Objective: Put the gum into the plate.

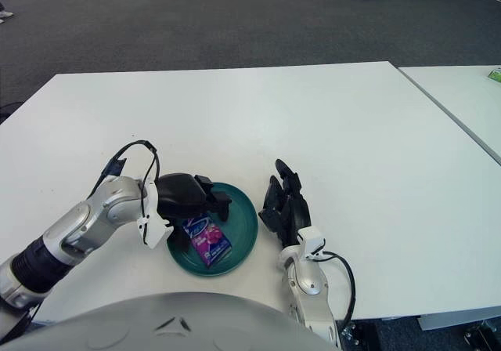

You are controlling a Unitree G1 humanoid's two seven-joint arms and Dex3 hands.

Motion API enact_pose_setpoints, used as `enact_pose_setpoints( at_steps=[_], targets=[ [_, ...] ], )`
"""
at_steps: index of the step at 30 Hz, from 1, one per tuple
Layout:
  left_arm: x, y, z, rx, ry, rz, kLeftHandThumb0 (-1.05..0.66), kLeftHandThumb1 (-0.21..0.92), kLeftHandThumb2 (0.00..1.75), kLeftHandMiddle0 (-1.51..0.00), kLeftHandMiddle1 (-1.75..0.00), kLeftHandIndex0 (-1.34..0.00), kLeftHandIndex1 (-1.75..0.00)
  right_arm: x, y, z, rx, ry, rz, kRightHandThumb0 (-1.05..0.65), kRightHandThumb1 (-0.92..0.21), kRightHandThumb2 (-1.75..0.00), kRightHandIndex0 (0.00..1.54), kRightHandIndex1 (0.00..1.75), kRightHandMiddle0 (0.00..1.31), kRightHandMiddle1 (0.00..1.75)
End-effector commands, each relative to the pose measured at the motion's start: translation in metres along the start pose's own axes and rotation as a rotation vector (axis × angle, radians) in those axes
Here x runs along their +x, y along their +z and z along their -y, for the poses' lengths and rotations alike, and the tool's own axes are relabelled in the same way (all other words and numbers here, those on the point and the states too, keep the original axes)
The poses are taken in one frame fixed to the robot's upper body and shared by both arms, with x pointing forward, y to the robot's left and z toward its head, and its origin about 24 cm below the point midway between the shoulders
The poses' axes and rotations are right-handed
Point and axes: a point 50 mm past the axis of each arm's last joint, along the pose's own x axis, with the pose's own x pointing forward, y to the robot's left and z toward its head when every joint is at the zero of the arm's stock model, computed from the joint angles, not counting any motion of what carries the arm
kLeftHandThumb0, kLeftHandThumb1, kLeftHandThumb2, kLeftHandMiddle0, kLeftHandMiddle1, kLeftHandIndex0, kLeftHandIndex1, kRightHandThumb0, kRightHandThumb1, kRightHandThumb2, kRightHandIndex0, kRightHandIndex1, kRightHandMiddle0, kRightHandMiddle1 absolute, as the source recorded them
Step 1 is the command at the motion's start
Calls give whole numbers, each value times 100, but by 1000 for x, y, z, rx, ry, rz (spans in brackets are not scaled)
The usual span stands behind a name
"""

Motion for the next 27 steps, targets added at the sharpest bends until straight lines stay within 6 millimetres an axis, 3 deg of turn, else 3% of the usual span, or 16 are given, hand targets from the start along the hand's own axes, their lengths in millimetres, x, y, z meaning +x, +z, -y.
enact_pose_setpoints(
  at_steps=[1,15,27],
  targets=[
    [-5,-4,-2,43,-22,-15,-104,92,26,-1,-4,0,-8,-9,-12,3,13,-19,-83,-66,-92,-102,19,1,0,48],
    [-16,-9,-6,51,231,-69,-105,92,34,0,0,0,0,-8,-12,2,21,-29,-81,-68,-92,-101,21,2,0,51],
    [-28,-18,1,-171,509,-154,-105,92,37,0,0,0,0,-11,-13,1,-7,-30,-83,-73,-92,-101,20,0,0,43]
  ],
)
